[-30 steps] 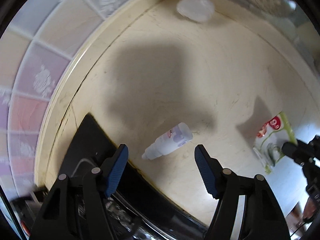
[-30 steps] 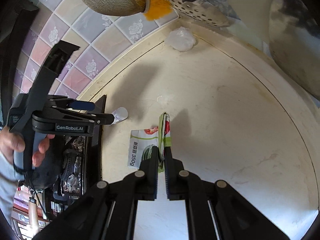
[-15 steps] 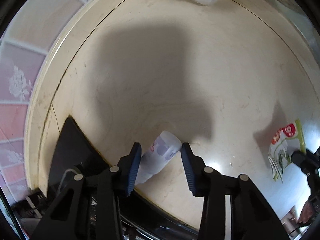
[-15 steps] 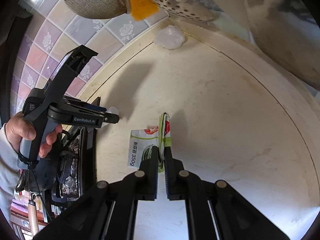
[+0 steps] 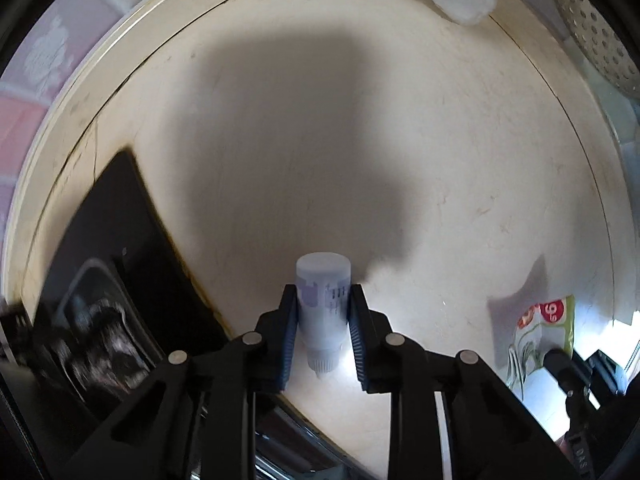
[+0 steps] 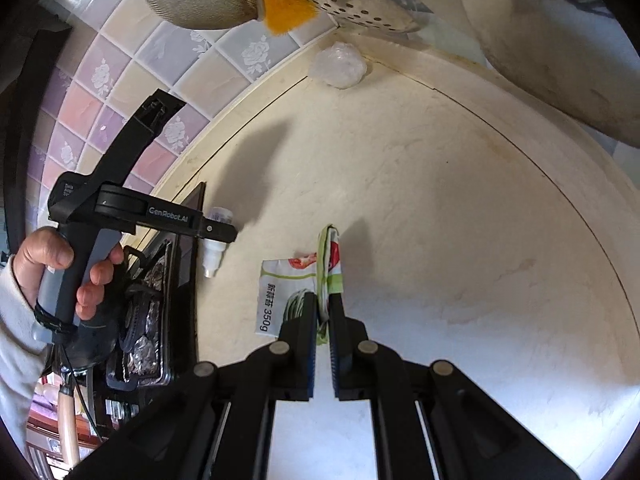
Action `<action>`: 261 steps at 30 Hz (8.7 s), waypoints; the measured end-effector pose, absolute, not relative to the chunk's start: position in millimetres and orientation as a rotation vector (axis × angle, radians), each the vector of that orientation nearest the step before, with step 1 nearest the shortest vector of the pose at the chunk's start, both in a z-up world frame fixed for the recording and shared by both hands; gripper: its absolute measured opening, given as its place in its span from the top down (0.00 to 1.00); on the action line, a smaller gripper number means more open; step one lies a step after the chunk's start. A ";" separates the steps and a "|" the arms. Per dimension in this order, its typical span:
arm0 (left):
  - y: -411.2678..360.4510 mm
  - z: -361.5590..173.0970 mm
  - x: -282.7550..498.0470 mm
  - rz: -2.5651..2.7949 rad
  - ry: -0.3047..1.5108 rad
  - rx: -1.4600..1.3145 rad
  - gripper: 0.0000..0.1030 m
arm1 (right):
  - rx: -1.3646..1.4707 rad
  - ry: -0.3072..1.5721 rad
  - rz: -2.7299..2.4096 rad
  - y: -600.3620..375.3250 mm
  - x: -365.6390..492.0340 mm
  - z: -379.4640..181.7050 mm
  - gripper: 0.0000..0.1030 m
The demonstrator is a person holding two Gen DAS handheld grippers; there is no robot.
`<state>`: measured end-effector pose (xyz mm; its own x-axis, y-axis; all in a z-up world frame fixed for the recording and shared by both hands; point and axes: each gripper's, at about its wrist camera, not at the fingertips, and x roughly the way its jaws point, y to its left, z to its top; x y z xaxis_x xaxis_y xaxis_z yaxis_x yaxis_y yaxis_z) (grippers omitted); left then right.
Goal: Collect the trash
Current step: 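Carry the bottle and packet down to the trash bin and open both tools, then raise both tools back toward the countertop, then grasp the clear plastic bag with the left tool, then carry the plastic bag down to the trash bin and open the left tool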
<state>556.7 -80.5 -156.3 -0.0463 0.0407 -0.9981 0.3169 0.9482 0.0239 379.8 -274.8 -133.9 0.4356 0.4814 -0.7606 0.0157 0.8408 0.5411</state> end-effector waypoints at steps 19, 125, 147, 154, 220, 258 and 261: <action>-58.7 -80.7 366.3 -0.230 1.498 0.055 0.79 | 0.379 1.086 0.454 -257.0 260.6 -80.9 0.95; -50.8 8.4 251.0 -0.445 1.004 0.002 0.07 | 0.299 0.844 0.010 -225.8 172.3 10.9 0.71; -122.0 -147.4 568.9 -0.422 1.172 -0.167 0.13 | 0.444 0.810 -0.133 -275.2 390.7 -82.4 0.71; -134.4 -160.8 601.3 -0.444 1.139 -0.136 0.19 | 0.486 0.750 -0.254 -268.0 411.3 -95.5 0.71; -88.1 -131.1 334.6 -0.354 1.183 -0.172 0.74 | 0.334 0.903 -0.006 -233.6 226.0 -65.2 0.71; -45.2 -426.1 52.6 -0.534 1.491 -0.047 0.72 | 0.275 1.454 0.036 -177.4 6.1 -385.6 0.71; -53.2 -487.0 55.2 -0.518 1.550 -0.030 0.71 | 0.239 1.487 0.017 -182.3 5.1 -438.6 0.71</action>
<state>55.2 -53.2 -487.0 -0.0635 -0.3344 -0.9403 0.2979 0.8929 -0.3377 5.1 -182.3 -438.6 0.0880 0.1575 -0.9836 0.1356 0.9763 0.1685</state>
